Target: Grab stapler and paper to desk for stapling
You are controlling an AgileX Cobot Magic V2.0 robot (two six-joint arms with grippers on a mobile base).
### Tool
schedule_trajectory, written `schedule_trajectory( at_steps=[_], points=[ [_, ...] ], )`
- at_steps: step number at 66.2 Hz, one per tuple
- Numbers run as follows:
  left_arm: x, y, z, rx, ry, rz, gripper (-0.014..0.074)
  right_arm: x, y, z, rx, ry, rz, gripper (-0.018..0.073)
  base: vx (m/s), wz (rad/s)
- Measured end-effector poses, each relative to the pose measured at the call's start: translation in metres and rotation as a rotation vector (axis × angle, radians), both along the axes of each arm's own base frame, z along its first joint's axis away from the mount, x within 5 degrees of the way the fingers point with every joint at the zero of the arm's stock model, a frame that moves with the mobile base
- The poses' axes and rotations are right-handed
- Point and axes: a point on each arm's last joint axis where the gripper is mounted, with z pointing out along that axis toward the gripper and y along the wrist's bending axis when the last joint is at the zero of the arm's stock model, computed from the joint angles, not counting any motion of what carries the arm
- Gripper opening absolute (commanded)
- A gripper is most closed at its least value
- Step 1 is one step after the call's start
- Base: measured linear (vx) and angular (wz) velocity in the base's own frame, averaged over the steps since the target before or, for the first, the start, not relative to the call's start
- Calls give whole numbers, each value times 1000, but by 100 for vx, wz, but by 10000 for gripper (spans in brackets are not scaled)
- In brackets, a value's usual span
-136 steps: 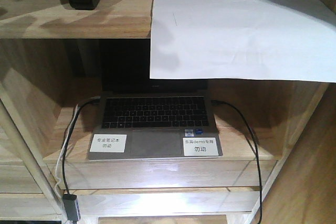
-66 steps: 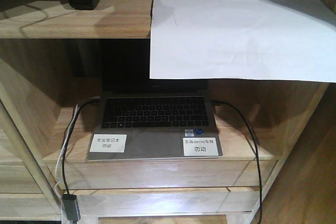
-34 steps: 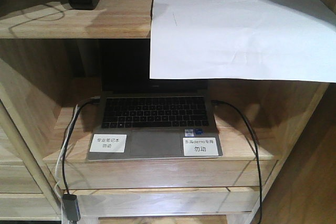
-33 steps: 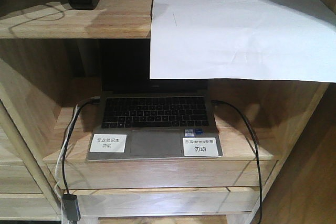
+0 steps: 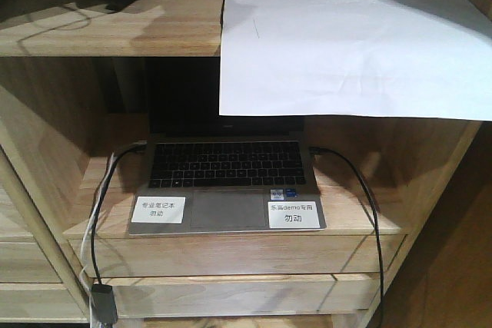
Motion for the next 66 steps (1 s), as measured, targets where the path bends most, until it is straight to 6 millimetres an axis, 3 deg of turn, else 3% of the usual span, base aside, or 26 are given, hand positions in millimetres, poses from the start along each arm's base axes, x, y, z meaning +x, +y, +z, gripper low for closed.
schedule_trajectory(
  at_steps=[15,37,48,66],
  points=[
    [-27,10,30,17,-69,-23,-7,0,0,0,0,0,0,-9,0,0],
    [-94,26,72,48,-141,-155,-7,0,0,0,0,0,0,-9,0,0],
    [-121,36,67,73,-129,-171,-7,0,0,0,0,0,0,-9,0,0],
    [-176,58,33,77,-146,-156,-7,0,0,0,0,0,0,-9,0,0]
  ],
)
